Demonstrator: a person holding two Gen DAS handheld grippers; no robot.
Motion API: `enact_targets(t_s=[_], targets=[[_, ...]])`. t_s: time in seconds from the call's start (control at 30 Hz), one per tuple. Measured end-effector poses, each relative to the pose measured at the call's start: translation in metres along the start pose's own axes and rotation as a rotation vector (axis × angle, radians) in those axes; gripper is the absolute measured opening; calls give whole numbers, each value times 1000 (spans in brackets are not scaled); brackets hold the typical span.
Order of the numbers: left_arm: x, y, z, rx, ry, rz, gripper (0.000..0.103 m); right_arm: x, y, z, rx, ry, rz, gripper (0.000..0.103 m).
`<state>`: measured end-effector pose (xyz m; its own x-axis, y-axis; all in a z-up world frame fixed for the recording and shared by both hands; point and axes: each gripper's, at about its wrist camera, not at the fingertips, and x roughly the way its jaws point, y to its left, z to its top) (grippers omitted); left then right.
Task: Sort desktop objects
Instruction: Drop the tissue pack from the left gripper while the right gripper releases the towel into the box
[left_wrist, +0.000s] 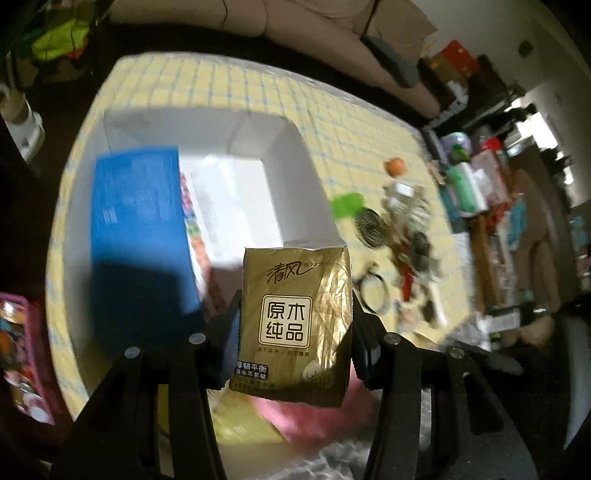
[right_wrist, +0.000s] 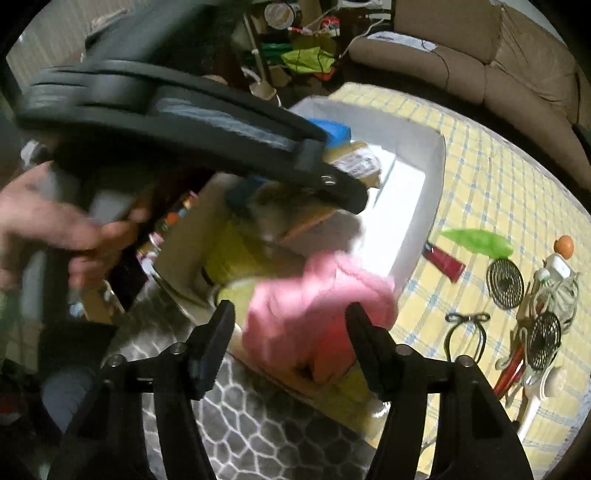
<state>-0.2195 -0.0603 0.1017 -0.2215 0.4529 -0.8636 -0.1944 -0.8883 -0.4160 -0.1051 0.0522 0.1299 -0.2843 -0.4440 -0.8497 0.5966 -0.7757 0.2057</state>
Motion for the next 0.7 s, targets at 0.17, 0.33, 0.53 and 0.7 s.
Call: enact_targets(t_s=[0.17,0.33,0.53,0.7], targets=[[30,1,26,26,11,148,47,4,4,7,-29,23,-23,78],[44,13,35,-7,10,199,51,1,-4,6,-1,-14,-8,78],[30,15,31,-34,-48,161,78,-6,-12,8,23,-43,-16,78],[-1,10,15,0,-80,120,79,-21,-17,3,50,-70,-18,78]])
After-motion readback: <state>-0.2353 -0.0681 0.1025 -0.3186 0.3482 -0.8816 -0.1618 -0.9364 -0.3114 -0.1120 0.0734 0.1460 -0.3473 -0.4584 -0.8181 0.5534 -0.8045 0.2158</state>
